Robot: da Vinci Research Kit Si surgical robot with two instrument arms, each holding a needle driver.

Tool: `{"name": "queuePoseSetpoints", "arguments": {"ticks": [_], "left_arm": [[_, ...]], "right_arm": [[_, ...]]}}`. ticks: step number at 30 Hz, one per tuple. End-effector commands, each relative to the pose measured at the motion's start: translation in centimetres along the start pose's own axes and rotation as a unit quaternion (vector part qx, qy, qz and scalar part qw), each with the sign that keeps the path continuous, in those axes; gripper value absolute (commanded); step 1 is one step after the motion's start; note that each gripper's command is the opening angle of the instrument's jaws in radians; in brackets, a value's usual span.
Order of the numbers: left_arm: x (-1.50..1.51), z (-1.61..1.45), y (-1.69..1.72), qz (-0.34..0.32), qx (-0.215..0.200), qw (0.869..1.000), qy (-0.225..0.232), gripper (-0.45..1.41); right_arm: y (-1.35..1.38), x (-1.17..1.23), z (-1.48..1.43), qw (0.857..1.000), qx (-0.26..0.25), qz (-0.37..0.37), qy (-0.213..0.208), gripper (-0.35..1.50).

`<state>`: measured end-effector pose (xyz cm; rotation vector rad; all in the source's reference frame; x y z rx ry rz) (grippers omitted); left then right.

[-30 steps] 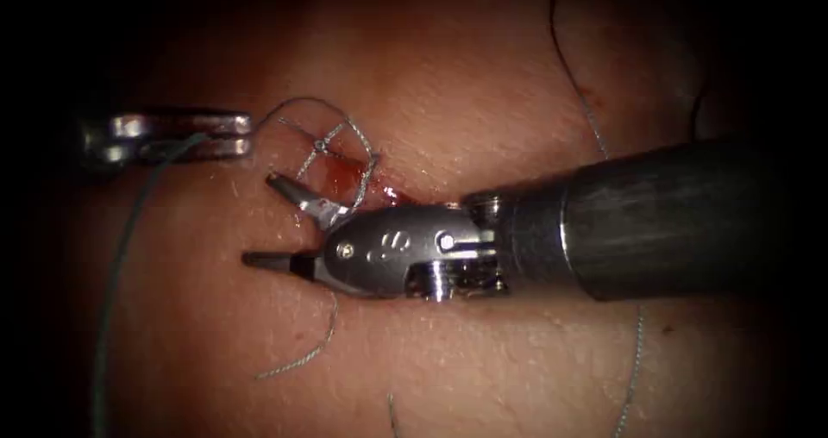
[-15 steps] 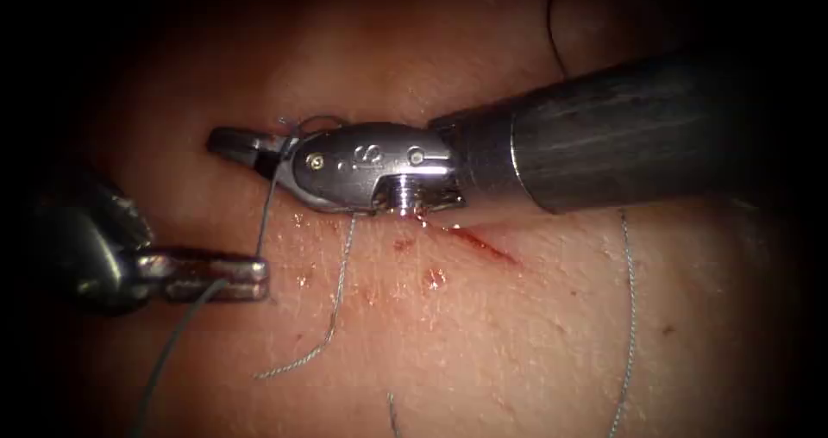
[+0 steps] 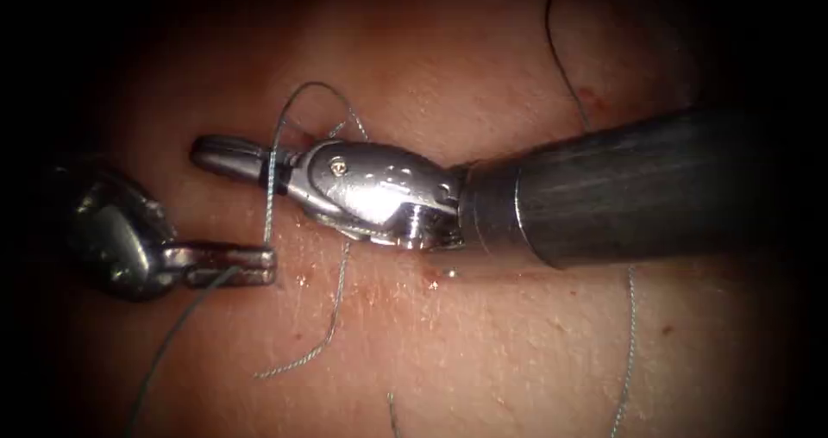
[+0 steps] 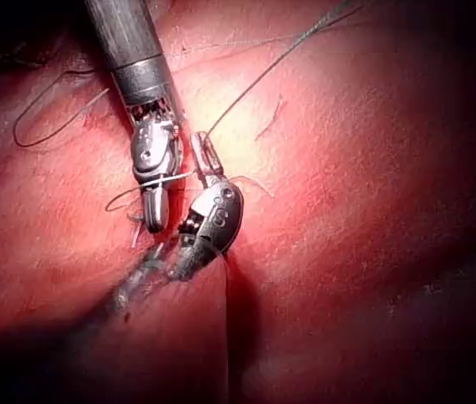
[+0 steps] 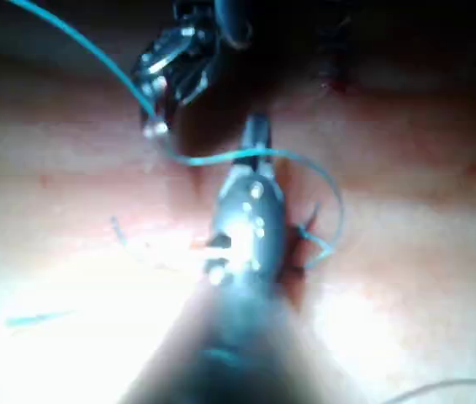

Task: Wound Closure

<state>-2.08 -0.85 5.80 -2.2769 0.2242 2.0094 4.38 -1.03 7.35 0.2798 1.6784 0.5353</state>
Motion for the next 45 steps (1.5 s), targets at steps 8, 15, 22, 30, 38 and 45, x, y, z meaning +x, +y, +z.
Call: {"name": "queuePoseSetpoints", "arguments": {"ticks": [8, 15, 22, 30, 38, 45], "left_arm": [[-0.09, -0.13, -0.08, -0.002, 0.009, 1.000, 0.002, -0.45], [-0.30, -0.19, -0.15, -0.005, 0.014, 1.000, -0.005, -0.45], [-0.41, -0.27, -0.27, -0.006, 0.020, 1.000, -0.011, -0.45], [-0.50, -0.30, -0.33, -0.009, 0.023, 1.000, -0.014, -0.45], [-0.61, -0.19, -0.34, -0.013, 0.025, 1.000, -0.015, -0.45], [-0.67, -0.12, -0.33, -0.019, 0.021, 1.000, -0.011, -0.45]], "right_arm": [[-0.06, 0.05, -0.10, 0.998, 0.044, 0.017, 0.036, -0.01], [-0.08, 0.35, -0.16, 0.995, 0.077, 0.039, 0.057, -0.01], [-0.19, 0.44, -0.18, 0.992, 0.098, 0.043, 0.061, 0.73], [-0.25, 0.35, -0.24, 0.988, 0.138, 0.036, 0.061, 0.91], [-0.41, 0.16, -0.38, 0.971, 0.237, 0.001, 0.022, 0.57], [-0.49, 0.04, -0.45, 0.954, 0.300, -0.019, 0.000, 0.49]]}}
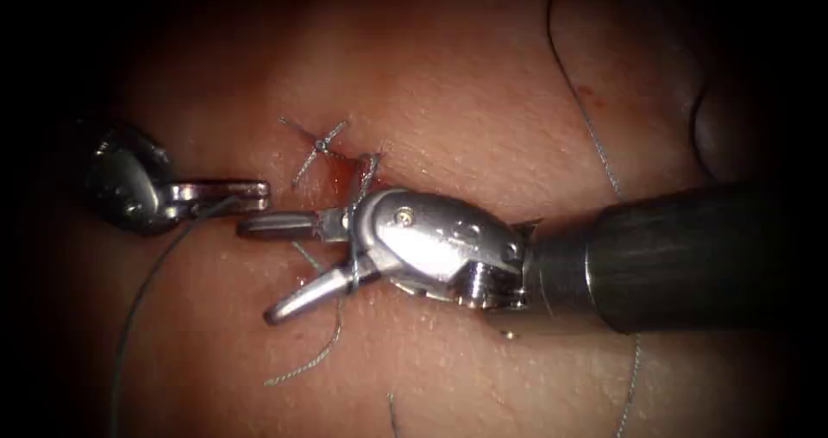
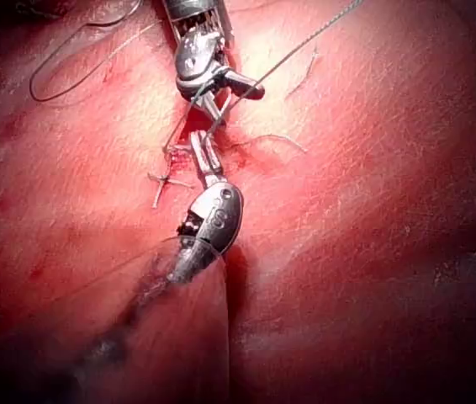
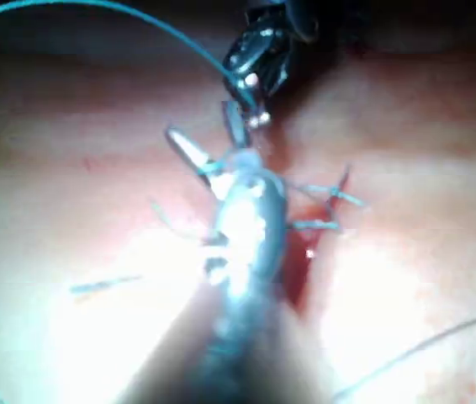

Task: Wound Closure

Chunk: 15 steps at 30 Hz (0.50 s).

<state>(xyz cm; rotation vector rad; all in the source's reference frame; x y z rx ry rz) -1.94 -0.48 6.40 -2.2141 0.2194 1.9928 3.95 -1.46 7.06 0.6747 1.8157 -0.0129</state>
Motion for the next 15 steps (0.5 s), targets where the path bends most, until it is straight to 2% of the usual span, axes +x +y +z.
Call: {"name": "queuePoseSetpoints", "arguments": {"ticks": [1, 9, 15], "left_arm": [[-0.08, 0.03, 0.05, 0.000, -0.001, 1.000, 0.001, -0.45], [-0.13, 0.06, 0.12, -0.005, -0.004, 1.000, 0.002, -0.45], [-0.11, 0.06, 0.16, -0.005, -0.006, 1.000, 0.004, -0.45]], "right_arm": [[-0.02, -0.09, 0.04, 1.000, 0.013, -0.001, -0.008, 0.49], [0.06, -0.13, 0.13, 0.992, 0.089, -0.005, -0.089, 0.51], [-0.04, -0.28, 0.19, 0.976, 0.148, -0.018, -0.156, 0.56]]}}
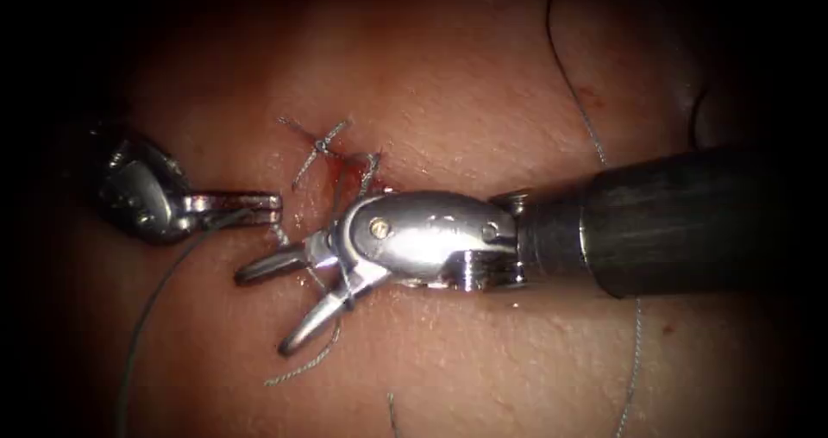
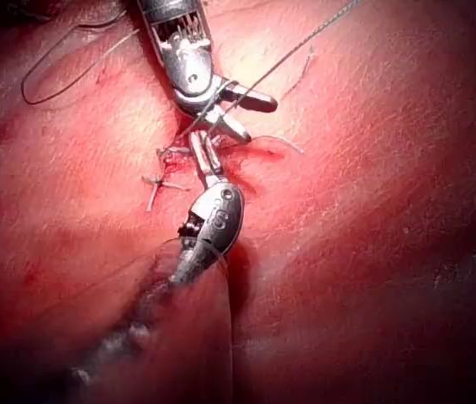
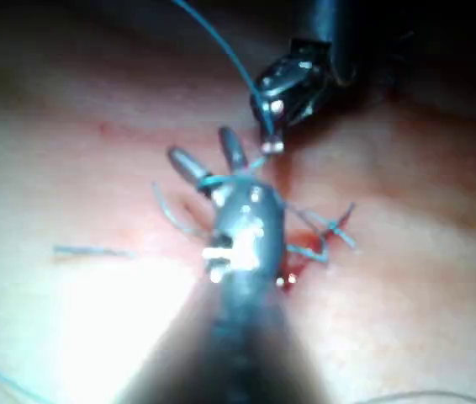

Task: Wound Closure

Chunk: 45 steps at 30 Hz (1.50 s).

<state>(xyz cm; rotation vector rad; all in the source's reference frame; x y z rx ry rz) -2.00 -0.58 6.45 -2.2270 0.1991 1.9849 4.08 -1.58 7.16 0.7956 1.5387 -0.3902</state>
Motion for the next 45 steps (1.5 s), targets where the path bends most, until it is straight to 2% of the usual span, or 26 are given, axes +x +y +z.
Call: {"name": "queuePoseSetpoints", "arguments": {"ticks": [1, 5, 8, 14, 22, 23, 24, 25, 26, 29, 34, 40, 45], "left_arm": [[-0.06, 0.03, 0.04, 0.000, -0.001, 1.000, 0.000, -0.45], [-0.05, 0.02, 0.05, 0.000, -0.001, 1.000, 0.000, -0.45], [-0.05, 0.01, 0.05, -0.003, -0.001, 1.000, 0.000, -0.45], [-0.06, 0.01, 0.06, -0.003, -0.002, 1.000, -0.001, -0.45], [-0.06, 0.01, 0.09, -0.002, -0.005, 1.000, -0.001, -0.45], [-0.06, 0.01, 0.09, -0.002, -0.005, 1.000, -0.001, -0.45], [-0.06, 0.01, 0.09, -0.002, -0.005, 1.000, -0.001, -0.45], [-0.06, 0.00, 0.09, -0.002, -0.005, 1.000, -0.001, -0.45], [-0.05, 0.00, 0.10, -0.002, -0.005, 1.000, -0.001, -0.45], [-0.05, -0.02, 0.10, -0.002, -0.006, 1.000, -0.001, -0.45], [-0.03, -0.06, 0.11, -0.003, -0.008, 1.000, 0.000, -0.45], [0.08, -0.22, 0.31, -0.003, -0.018, 1.000, 0.001, -0.45], [0.17, -0.42, 0.56, -0.006, -0.028, 1.000, -0.001, -0.45]], "right_arm": [[-0.03, -0.11, 0.13, 1.000, 0.011, 0.003, -0.010, 0.56], [-0.19, -0.23, 0.24, 0.998, 0.053, 0.015, -0.044, 0.63], [-0.26, -0.29, 0.28, 0.995, 0.070, 0.024, -0.064, 0.61], [-0.30, -0.46, 0.34, 0.989, 0.081, 0.026, -0.124, 0.54], [-0.28, -0.72, 0.27, 0.976, 0.079, 0.025, -0.202, 0.52], [-0.28, -0.75, 0.27, 0.974, 0.079, 0.027, -0.209, 0.49], [-0.29, -0.76, 0.28, 0.973, 0.083, 0.031, -0.214, 0.37], [-0.29, -0.77, 0.29, 0.971, 0.089, 0.035, -0.218, 0.15], [-0.29, -0.77, 0.29, 0.969, 0.101, 0.040, -0.221, -0.35], [-0.26, -0.72, 0.25, 0.968, 0.101, 0.047, -0.226, -0.35], [-0.18, -0.58, 0.15, 0.972, 0.093, 0.055, -0.210, -0.35], [-0.01, -0.31, -0.14, 0.982, 0.032, 0.057, -0.175, -0.35], [0.20, -0.20, -0.54, 0.984, -0.026, 0.064, -0.164, -0.35]]}}
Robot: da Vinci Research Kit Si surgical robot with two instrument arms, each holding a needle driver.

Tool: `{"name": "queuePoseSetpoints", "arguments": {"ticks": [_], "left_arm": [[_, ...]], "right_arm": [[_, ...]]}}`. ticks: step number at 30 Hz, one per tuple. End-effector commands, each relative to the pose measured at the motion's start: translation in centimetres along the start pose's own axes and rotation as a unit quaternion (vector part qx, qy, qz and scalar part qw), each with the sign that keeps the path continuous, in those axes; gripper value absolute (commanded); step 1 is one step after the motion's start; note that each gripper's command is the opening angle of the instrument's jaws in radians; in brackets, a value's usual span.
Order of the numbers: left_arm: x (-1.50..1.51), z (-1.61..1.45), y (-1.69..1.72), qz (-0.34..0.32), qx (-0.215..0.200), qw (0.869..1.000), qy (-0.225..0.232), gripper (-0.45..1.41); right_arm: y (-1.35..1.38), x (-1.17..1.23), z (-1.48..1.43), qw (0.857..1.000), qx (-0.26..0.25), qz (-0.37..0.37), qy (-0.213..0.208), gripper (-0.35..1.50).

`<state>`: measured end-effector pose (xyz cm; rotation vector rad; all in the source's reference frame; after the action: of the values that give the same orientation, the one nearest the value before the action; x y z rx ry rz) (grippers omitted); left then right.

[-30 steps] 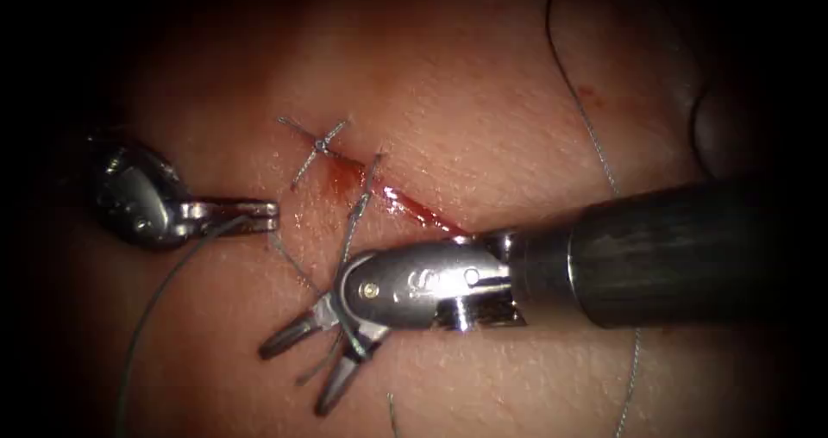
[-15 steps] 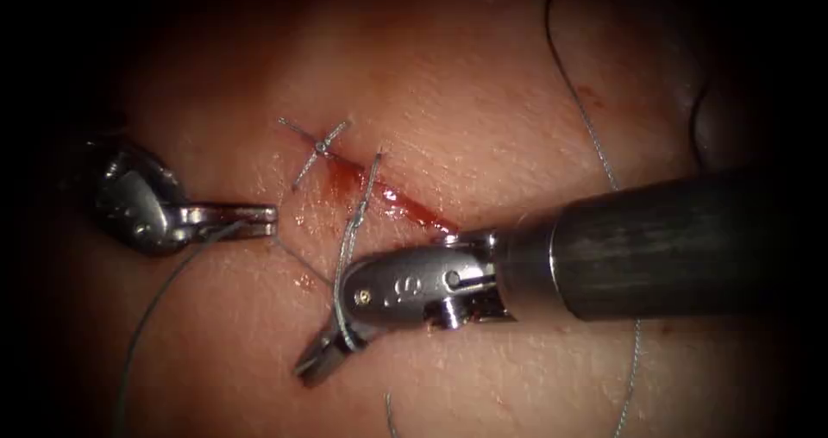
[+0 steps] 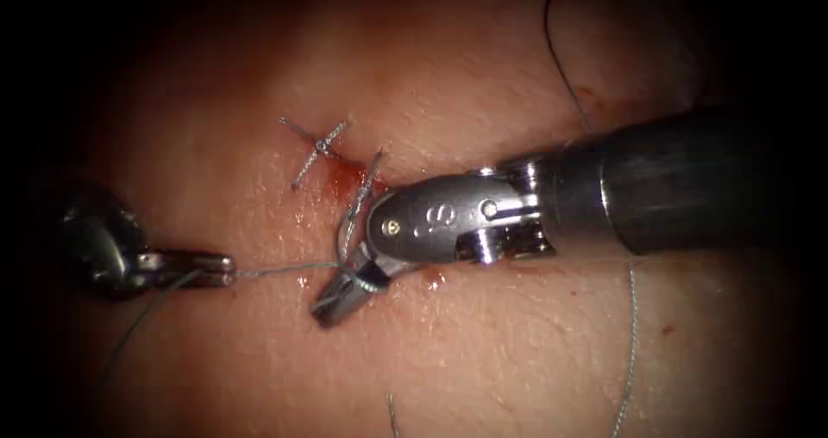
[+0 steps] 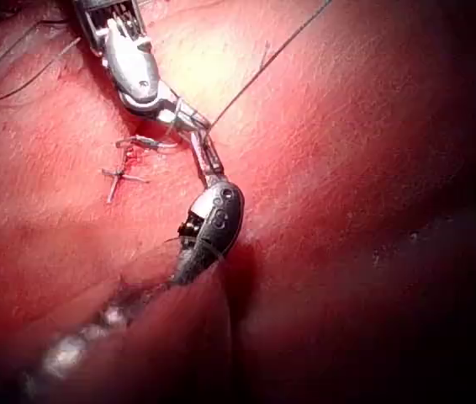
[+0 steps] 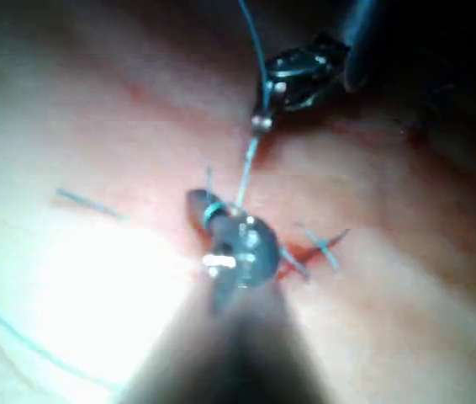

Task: Wound Closure

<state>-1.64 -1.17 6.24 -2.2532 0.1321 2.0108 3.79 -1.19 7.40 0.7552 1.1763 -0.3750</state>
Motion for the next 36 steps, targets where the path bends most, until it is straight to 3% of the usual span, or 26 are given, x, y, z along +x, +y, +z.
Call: {"name": "queuePoseSetpoints", "arguments": {"ticks": [1, 15, 36], "left_arm": [[-0.06, -0.01, 0.11, -0.003, 0.000, 1.000, 0.000, -0.45], [0.11, -0.42, 0.69, -0.016, -0.004, 1.000, -0.007, -0.45], [0.27, -0.83, 1.42, -0.036, -0.002, 0.999, -0.014, -0.45]], "right_arm": [[0.11, -0.07, -0.07, 1.000, -0.013, 0.001, 0.002, -0.35], [0.48, -0.49, -0.71, 0.996, -0.084, 0.014, -0.009, -0.35], [0.63, -0.74, -1.18, 0.991, -0.132, 0.022, -0.022, -0.35]]}}
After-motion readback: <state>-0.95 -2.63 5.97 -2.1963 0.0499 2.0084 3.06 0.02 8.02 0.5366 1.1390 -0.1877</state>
